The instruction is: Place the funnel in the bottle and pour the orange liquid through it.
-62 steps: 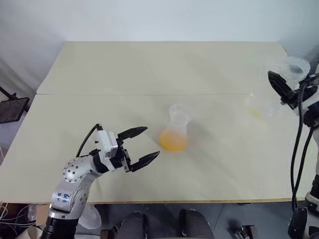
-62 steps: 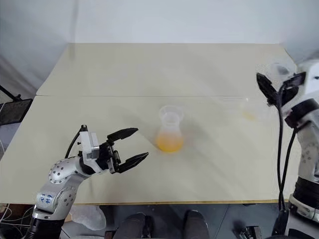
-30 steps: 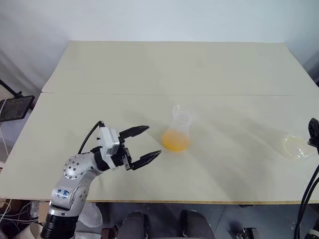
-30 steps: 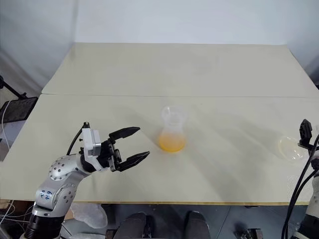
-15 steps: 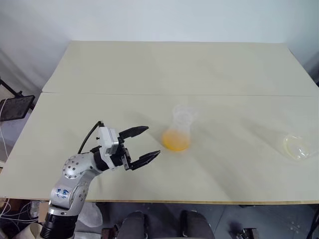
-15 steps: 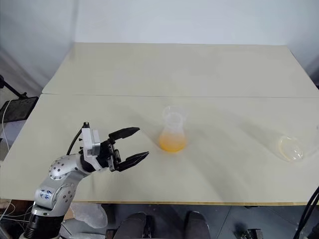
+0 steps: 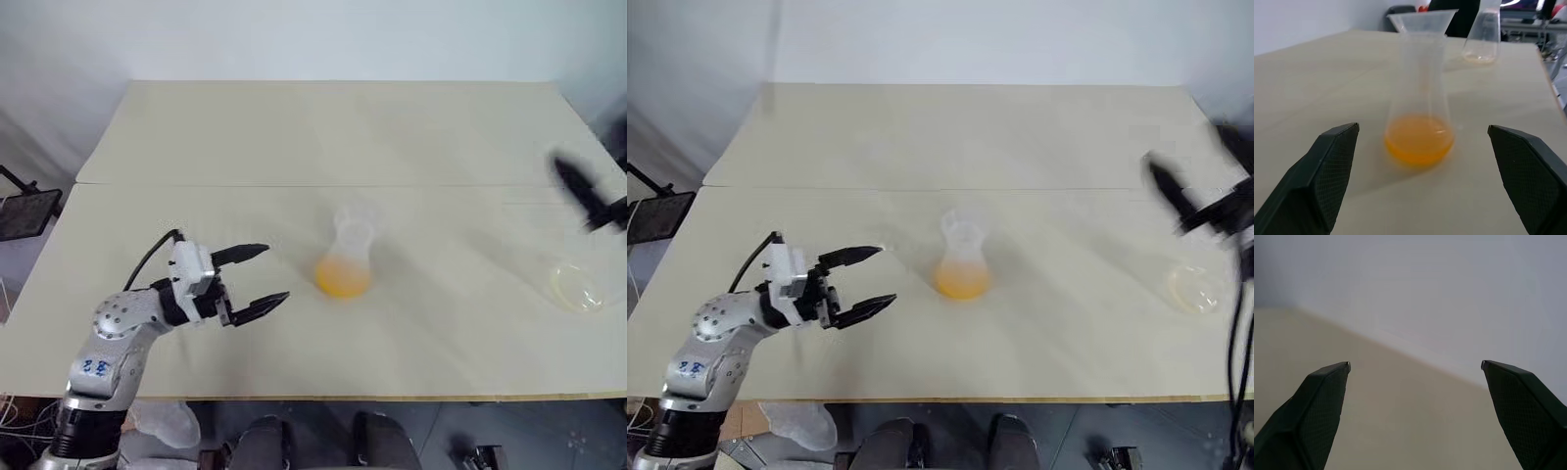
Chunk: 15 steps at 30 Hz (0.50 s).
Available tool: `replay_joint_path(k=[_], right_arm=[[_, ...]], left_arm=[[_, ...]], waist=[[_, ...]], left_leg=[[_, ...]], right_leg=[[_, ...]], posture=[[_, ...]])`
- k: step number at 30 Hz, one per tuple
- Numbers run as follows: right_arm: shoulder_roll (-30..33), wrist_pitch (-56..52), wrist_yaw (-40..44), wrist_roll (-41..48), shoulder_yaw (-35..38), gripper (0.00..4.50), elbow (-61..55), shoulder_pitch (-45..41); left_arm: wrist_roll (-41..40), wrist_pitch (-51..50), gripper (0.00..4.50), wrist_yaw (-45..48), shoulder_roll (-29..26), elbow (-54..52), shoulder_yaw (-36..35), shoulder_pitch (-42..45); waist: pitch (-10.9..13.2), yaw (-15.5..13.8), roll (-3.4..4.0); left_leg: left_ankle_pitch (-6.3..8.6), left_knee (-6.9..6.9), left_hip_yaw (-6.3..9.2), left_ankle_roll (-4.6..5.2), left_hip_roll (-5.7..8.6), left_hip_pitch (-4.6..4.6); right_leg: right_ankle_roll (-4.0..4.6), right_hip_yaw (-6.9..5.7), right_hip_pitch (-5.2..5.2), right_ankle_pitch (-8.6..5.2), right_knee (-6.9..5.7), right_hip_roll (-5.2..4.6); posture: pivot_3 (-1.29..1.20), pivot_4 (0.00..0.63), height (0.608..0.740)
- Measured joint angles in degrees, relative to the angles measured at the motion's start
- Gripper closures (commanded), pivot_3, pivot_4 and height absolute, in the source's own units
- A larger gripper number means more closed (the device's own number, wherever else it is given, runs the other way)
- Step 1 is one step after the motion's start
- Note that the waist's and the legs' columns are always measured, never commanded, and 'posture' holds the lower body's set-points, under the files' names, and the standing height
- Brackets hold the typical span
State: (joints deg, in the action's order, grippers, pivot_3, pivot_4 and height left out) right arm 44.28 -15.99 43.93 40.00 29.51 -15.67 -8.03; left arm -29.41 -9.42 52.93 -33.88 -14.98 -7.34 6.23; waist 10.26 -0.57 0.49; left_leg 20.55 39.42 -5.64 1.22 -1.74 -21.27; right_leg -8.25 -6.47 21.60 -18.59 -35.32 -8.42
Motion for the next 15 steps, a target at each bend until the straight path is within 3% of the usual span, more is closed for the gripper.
replay_joint_path(k=[4, 8, 15], right_arm=[[-2.1, 4.7, 9.8, -2.5, -6.6, 0.01, -2.7, 9.7], [-2.1, 12.8, 21.6, -5.6, -7.4, 0.01, -1.3, 19.2], [-2.1, 20.1, 27.2, -7.8, -7.5, 0.01, 5.0, 20.3]], left_arm=[[-0.3, 0.0, 0.0, -0.2, 0.0, 0.1, -2.7, -2.6], [0.4, 0.9, 0.0, -0.3, 0.1, 0.2, -3.3, -5.6], [3.4, 4.8, 0.0, -1.4, 0.1, 0.2, -3.4, -7.3]], waist=[[0.0, -0.9, 0.01], [0.0, -0.9, -0.05], [0.0, -0.4, -0.06]], left_leg=[[0.01, 0.01, -0.01, 0.03, 0.03, -0.01], [0.04, 0.01, 0.0, 0.07, 0.1, 0.0], [-0.01, 0.01, -0.2, 0.0, -0.01, 0.15]], right_leg=[[-0.1, -0.01, -0.02, 0.05, 0.08, -0.1], [-0.18, -0.09, -0.2, 0.1, 0.34, -0.06], [-0.16, 0.03, -0.17, 0.09, 0.31, 0.02]], posture=[[0.0, 0.15, 0.74], [0.0, 0.15, 0.74], [0.0, 0.15, 0.74]])
